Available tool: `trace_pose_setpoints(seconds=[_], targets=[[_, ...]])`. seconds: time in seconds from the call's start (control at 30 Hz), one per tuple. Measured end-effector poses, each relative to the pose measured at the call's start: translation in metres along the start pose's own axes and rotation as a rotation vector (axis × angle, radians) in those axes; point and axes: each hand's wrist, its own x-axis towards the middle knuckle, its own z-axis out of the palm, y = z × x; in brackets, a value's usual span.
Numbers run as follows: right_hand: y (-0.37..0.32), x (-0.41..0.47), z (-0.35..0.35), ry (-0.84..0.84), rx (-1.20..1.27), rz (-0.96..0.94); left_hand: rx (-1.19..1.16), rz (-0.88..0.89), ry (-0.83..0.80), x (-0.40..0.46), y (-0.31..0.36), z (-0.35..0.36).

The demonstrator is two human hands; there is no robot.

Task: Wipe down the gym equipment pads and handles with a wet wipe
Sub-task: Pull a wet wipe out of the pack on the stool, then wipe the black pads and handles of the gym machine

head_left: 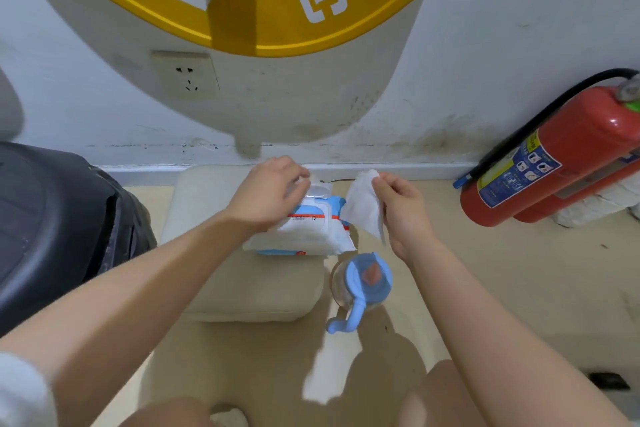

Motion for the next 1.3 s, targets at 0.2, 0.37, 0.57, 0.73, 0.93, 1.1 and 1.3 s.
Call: trace_pose_setpoints(seconds=[0.2, 0.37, 0.57, 0.73, 0.93, 1.1, 1.3], targets=[[-0.003, 0.000, 0.000, -0.091, 0.111, 0.058, 0.202, 0.375, -0.071, -0.054, -0.016, 0.032], [-0.029, -0.028, -0.005, -0.166, 0.149, 0.099, 0.002, -0.133, -0.430, -0.023, 0.028, -0.005], [-0.127, -0.101, -0.032, -0.200, 0.306, 0.216, -0.970, -0.740, -0.395, -0.008, 0.158, -0.131], [-0.232, -0.174, -0.062, -0.210, 0.510, 0.250, -1.015, -0.754, -0.260, -0.026, 0.234, -0.241], [-0.322, -0.272, -0.101, -0.132, -0.043, 0.251, -0.857, -0.555, -0.196, -0.027, 0.309, -0.370], [-0.394, -0.341, -0.120, -0.316, -0.187, -0.020, -0.743, -0.321, -0.536, -0.034, 0.358, -0.458], [-0.427, -0.420, -0.106, -0.524, -0.336, -0.151, -0.823, -0.157, -0.728, -0.060, 0.395, -0.520]])
